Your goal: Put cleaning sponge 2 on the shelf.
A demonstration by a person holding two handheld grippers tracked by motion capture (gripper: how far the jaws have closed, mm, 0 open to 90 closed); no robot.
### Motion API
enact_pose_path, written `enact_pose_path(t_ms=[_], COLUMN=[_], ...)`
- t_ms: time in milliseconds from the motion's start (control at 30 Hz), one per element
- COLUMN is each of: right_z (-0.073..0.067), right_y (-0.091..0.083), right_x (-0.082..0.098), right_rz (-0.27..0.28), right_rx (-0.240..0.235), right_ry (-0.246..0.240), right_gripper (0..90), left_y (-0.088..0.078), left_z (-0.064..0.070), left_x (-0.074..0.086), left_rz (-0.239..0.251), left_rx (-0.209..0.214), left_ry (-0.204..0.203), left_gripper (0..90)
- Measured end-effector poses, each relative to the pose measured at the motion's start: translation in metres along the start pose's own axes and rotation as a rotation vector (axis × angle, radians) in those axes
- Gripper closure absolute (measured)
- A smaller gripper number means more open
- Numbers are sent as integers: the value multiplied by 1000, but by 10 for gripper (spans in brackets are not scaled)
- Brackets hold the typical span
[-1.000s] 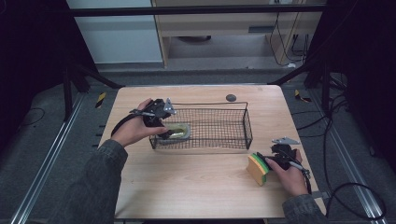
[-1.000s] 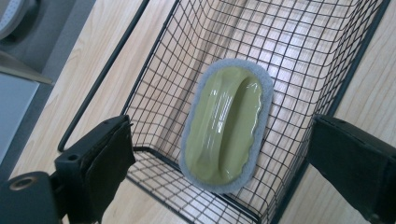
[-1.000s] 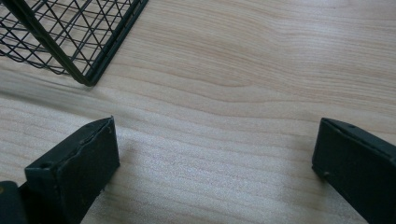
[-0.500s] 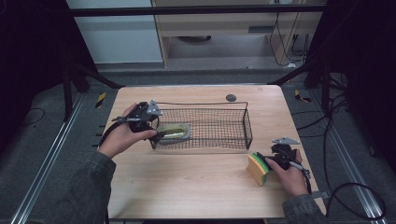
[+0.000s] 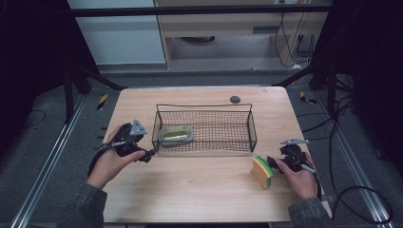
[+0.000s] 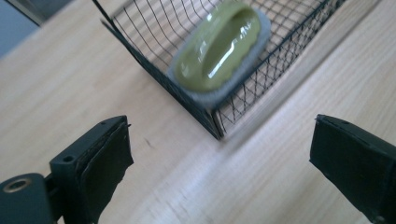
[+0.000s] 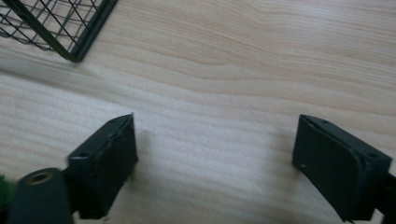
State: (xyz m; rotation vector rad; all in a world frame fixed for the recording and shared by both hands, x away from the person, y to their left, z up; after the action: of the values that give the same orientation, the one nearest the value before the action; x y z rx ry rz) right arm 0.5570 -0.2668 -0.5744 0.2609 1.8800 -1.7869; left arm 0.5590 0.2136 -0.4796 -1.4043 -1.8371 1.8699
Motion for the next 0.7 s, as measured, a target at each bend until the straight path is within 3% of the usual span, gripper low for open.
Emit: enact_pose_path(t_ms=[100, 167, 200, 233, 300, 367, 533, 700], right_z=[2, 4, 4, 7, 8, 8, -2, -19], right_y=[-10, -25, -25, -36, -41, -51, -68, -84], right_x=[7, 12, 12, 19, 23, 35, 54, 59], right_rz=[-18, -30, -30, -43, -46, -58, -87, -85], right_rx=[-7, 4, 4, 27, 27, 15, -4, -49], right_ry=[-8, -43, -43, -59, -59, -67, -99, -136], right_gripper=[187, 199, 199, 202, 203, 203, 205, 205], left_y=[10, 25, 25, 30, 39, 46, 61, 66], left_z=[2, 5, 5, 6, 7, 10, 13, 16], left_x=[16, 32, 32, 36, 45, 50, 61, 64], left_rz=[-3, -16, -16, -19, -53, -57, -87, -78], left_rx=[4, 32, 32, 39, 31, 53, 48, 55], left_ry=[-31, -61, -61, -66, -66, -83, -91, -100], left_gripper=[45, 45, 46, 46, 46, 47, 46, 40])
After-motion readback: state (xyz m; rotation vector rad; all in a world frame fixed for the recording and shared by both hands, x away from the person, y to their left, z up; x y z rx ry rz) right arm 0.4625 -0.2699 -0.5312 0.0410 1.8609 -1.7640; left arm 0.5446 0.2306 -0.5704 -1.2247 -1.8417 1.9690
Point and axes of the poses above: each handheld gripper's, and its own axes: y roughly forward along the jaws, x roughly out of its underside, z roughly to its right, the point moved 10 cm from there along y, roughly forward along the jaws, and after that the axes turned 10 degrees about -z, right-handed, at the moved point
